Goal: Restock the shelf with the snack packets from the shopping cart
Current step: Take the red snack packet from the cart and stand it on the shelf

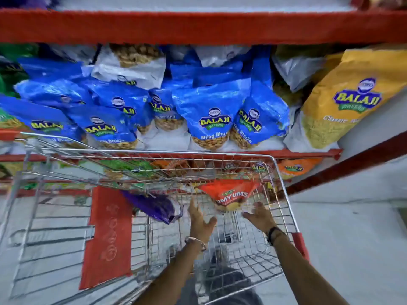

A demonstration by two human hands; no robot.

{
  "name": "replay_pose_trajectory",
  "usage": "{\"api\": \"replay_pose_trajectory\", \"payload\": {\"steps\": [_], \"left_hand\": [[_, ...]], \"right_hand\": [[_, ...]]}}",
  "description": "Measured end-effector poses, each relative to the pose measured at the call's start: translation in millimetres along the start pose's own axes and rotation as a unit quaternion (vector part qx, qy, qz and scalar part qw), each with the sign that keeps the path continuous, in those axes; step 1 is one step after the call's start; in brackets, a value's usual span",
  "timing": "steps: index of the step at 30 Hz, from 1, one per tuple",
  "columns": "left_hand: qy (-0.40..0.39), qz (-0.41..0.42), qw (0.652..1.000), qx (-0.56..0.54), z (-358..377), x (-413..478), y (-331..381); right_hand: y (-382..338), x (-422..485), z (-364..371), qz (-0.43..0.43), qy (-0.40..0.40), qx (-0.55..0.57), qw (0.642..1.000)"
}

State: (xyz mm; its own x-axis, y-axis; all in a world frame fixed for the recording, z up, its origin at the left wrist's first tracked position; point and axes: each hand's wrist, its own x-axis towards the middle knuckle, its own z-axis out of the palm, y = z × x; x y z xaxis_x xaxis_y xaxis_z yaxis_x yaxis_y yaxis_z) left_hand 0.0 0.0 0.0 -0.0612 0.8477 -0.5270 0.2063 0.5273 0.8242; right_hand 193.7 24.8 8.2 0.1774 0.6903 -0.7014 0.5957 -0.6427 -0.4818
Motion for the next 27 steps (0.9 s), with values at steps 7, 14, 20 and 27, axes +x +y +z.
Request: {"api": "replay_pose_trajectory", "payload": {"steps": [7,14,20,27], "left_hand": [[-0.061,-0.064,0.995,0.043,29,72,-27],[-0.019,-0.044,0.999,0.008,50,101,-62],[0.003,-0.009,1.000,-0.025,43,92,-45],[0.011,0.041,0.998,-0.042,17,36,36]], "right_hand": [[14,59,11,-0.093,-0.053,0.025,0.994],[34,92,25,-0.101,0.022,0.047,0.993],[33,88,25,-0.103,0.046,0.109,0.988],[-1,18,-14,-0.166,0.069,0.140,0.974]]}}
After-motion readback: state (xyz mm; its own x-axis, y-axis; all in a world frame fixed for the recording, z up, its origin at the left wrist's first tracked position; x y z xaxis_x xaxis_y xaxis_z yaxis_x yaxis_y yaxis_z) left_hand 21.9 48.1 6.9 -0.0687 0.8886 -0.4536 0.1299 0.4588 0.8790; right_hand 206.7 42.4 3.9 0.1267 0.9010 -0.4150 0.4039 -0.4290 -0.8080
